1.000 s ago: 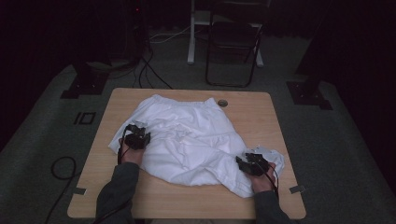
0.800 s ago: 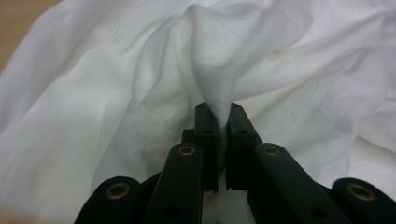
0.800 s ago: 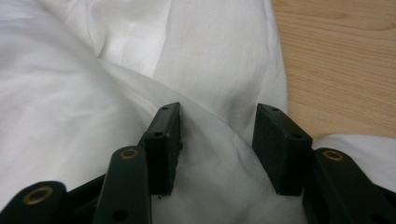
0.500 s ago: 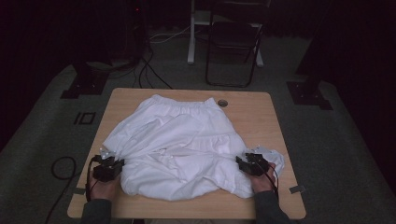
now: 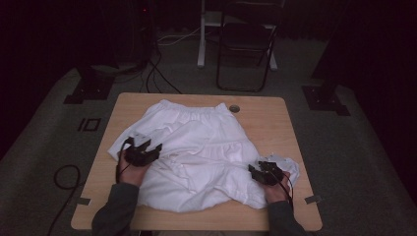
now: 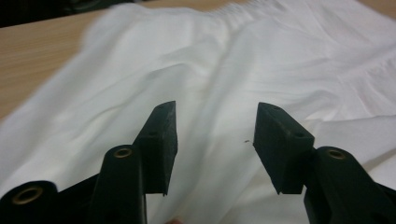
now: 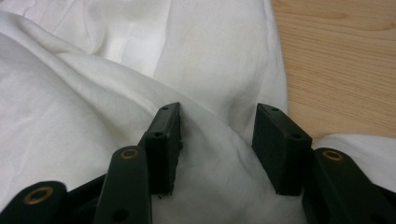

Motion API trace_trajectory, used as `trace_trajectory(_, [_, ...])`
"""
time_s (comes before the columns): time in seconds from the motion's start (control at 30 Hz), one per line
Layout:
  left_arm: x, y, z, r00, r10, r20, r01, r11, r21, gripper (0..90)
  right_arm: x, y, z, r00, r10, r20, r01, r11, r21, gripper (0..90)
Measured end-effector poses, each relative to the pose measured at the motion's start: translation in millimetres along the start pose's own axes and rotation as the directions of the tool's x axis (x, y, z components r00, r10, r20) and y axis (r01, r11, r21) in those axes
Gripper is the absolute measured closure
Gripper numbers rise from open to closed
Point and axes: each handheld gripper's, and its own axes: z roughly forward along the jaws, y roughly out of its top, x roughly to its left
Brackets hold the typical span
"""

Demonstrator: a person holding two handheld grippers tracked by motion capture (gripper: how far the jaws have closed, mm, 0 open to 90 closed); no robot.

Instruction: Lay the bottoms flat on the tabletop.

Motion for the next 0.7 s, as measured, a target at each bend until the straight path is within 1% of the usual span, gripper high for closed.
trace_trajectory(0.03, [-5.9, 2.0, 8.4, 0.9997, 0.021, 0.016, -0.021, 0.9997, 0.013, 48.5, 0.0, 0.0, 0.0, 1.0, 0.0, 0.0, 0.0, 1.0, 0.0, 51.4])
trace_trajectory(0.1, [-15.2, 3.1, 23.6, 0.9978, 0.047, 0.048, -0.049, 0.9975, 0.05, 45.8, -0.1, -0.1, 0.0, 1.0, 0.0, -0.001, 0.0, 1.0, -0.001, 51.4])
trace_trajectory(0.17, [-20.9, 0.7, 35.9, 0.9965, 0.064, 0.054, -0.068, 0.994, 0.086, 43.7, -0.1, -0.1, 0.0, 1.0, 0.0, -0.001, 0.0, 1.0, -0.001, 51.4])
trace_trajectory(0.2, [-22.6, -1.5, 41.0, 0.9962, 0.064, 0.059, -0.069, 0.9922, 0.103, 41.6, -0.1, -0.1, 0.0, 1.0, 0.0, -0.001, 0.0, 1.0, -0.001, 51.5])
trace_trajectory(0.27, [-23.5, -7.0, 47.2, 0.9968, 0.06, 0.053, -0.066, 0.9889, 0.133, 40.8, -0.1, -0.2, 0.0, 1.0, 0.0, -0.001, 0.0, 1.0, -0.001, 51.4])
trace_trajectory(0.3, [-22.5, -10.7, 49.3, 0.9975, 0.059, 0.039, -0.064, 0.9858, 0.155, 41.7, -0.1, -0.2, 0.0, 1.0, 0.0, -0.001, 0.0, 1.0, -0.002, 51.4])
trace_trajectory(0.33, [-21.3, -12.8, 49.9, 0.9978, 0.061, 0.026, -0.064, 0.9832, 0.171, 48.3, 0.0, -0.2, 0.0, 1.0, 0.0, -0.001, 0.0, 1.0, -0.001, 51.4])
trace_trajectory(0.37, [-18.9, -15.4, 49.8, 0.9982, 0.059, 0.011, -0.06, 0.9796, 0.192, 56.2, 0.0, -0.2, 0.0, 1.0, 0.0, 0.0, 0.0, 1.0, -0.001, 51.5])
trace_trajectory(0.4, [-15.9, -18.0, 48.6, 0.9988, 0.049, 0.0, -0.048, 0.9788, 0.199, 65.9, 0.0, -0.2, 0.0, 1.0, 0.0, 0.0, 0.0, 1.0, -0.001, 51.5])
trace_trajectory(0.43, [-12.1, -20.6, 45.6, 0.9991, 0.039, -0.014, -0.036, 0.9784, 0.203, 73.4, 0.0, -0.2, 0.0, 1.0, 0.0, 0.0, 0.0, 1.0, -0.001, 51.5])
trace_trajectory(0.5, [-3.4, -27.2, 37.0, 0.9994, 0.004, -0.034, 0.003, 0.9796, 0.201, 83.8, 0.0, -0.2, 0.0, 1.0, 0.001, 0.0, -0.001, 1.0, -0.001, 51.5])
trace_trajectory(0.53, [1.0, -31.4, 31.7, 0.9989, -0.009, -0.046, 0.018, 0.9784, 0.206, 86.9, 0.0, -0.3, 0.0, 1.0, 0.001, 0.0, -0.001, 1.0, -0.002, 51.5])
trace_trajectory(0.57, [5.6, -36.4, 26.2, 0.9984, -0.017, -0.053, 0.028, 0.977, 0.211, 87.8, 0.0, -0.3, 0.0, 1.0, 0.001, 0.0, -0.001, 1.0, -0.003, 51.5])
trace_trajectory(0.6, [10.3, -42.1, 20.3, 0.998, -0.025, -0.058, 0.038, 0.9755, 0.217, 88.1, 0.0, -0.4, 0.0, 1.0, 0.001, 0.0, -0.001, 1.0, -0.003, 51.5])
trace_trajectory(0.7, [24.0, -60.8, -0.4, 0.9952, -0.069, -0.069, 0.082, 0.9732, 0.215, 88.3, 0.0, -0.4, 0.0, 1.0, 0.001, 0.0, -0.001, 1.0, -0.004, 51.5])
